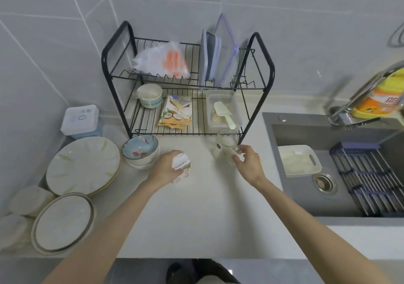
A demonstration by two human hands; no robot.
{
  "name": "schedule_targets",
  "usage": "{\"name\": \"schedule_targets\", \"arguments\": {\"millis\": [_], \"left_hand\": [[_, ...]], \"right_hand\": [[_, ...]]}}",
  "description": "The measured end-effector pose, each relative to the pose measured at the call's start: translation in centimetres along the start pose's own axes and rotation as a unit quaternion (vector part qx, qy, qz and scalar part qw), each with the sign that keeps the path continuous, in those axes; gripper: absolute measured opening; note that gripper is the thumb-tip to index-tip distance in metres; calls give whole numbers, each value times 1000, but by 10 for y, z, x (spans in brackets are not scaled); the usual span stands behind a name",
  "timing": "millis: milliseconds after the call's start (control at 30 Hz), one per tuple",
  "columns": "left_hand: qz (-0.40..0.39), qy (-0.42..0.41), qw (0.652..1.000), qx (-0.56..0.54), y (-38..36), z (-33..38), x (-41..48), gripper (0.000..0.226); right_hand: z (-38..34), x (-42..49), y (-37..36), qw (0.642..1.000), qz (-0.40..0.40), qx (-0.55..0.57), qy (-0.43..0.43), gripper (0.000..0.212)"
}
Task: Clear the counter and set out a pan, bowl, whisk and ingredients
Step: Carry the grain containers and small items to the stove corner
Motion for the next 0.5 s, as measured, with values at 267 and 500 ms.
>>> {"name": "schedule_targets", "arguments": {"millis": [267,500], "left_hand": [[76,3,997,26,-1,1,-2,47],[101,1,995,7,-1,8,-5,45]], "right_hand": [[10,25,-4,979,-112,148,-81,29],[7,24,-4,960,-168,209,-77,25]]}}
Point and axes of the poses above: each hand's wrist, its own x-axis towards the middle knuckle, its own y-axis out of the back of the hand, z = x × y, the point moved 5 cm from there along x, towards the middle knuckle, and after that the axes turned 12 degrees about -z, right-handed, at the moved point
